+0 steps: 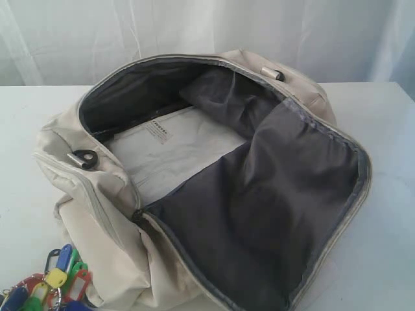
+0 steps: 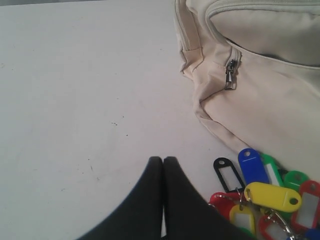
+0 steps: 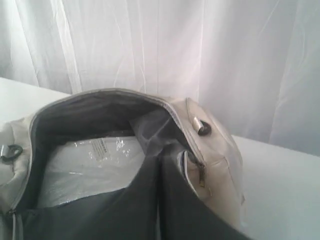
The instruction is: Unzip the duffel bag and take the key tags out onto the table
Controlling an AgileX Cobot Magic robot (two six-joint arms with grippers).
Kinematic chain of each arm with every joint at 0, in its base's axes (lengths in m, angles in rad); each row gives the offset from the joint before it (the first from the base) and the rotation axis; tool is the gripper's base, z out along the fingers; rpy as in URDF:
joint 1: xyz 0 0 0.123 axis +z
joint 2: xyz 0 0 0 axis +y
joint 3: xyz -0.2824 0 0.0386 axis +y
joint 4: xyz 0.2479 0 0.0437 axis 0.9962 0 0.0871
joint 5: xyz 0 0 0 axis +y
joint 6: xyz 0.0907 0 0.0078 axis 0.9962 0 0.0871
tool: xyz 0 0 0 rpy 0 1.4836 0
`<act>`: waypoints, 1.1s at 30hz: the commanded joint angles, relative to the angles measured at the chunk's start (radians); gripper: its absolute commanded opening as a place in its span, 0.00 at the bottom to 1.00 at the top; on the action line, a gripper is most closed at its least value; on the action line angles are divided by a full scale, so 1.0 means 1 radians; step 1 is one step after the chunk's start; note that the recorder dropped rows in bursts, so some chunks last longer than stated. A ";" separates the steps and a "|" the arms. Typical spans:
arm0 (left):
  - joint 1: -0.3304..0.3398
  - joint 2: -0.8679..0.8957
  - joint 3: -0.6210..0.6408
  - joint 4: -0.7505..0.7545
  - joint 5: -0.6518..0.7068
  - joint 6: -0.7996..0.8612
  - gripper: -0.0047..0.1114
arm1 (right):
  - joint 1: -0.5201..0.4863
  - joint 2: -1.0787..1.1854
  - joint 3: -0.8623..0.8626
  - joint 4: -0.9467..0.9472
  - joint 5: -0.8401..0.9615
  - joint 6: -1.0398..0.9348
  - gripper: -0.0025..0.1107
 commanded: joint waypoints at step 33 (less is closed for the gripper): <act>0.003 -0.005 0.004 -0.002 -0.012 -0.010 0.04 | -0.030 -0.432 0.644 -0.514 -0.211 0.025 0.02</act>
